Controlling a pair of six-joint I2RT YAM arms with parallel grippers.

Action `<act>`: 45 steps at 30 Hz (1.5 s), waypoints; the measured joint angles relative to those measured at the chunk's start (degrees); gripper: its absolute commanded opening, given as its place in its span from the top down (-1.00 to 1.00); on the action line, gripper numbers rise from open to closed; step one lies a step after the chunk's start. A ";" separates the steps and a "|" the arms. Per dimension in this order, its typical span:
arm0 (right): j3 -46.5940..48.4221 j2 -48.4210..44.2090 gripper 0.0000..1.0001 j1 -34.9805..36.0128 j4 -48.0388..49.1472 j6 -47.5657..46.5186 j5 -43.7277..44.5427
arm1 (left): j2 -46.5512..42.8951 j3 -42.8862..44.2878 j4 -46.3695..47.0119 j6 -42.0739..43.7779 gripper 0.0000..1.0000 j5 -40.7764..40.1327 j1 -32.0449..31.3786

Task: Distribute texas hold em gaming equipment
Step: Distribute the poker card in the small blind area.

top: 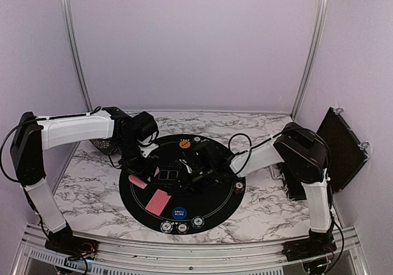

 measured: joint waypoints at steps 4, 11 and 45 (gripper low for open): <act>1.51 0.00 0.61 0.13 -4.26 -2.84 1.92 | 0.00 0.00 0.00 0.00 -0.15 0.00 0.00; 3.19 -1.14 0.55 0.87 -11.08 -8.02 5.60 | 0.00 0.00 0.00 0.00 -0.15 0.02 0.00; 5.53 -2.36 -0.28 -5.29 4.81 4.50 -1.97 | -0.04 -0.46 0.02 0.04 -0.15 0.11 -0.81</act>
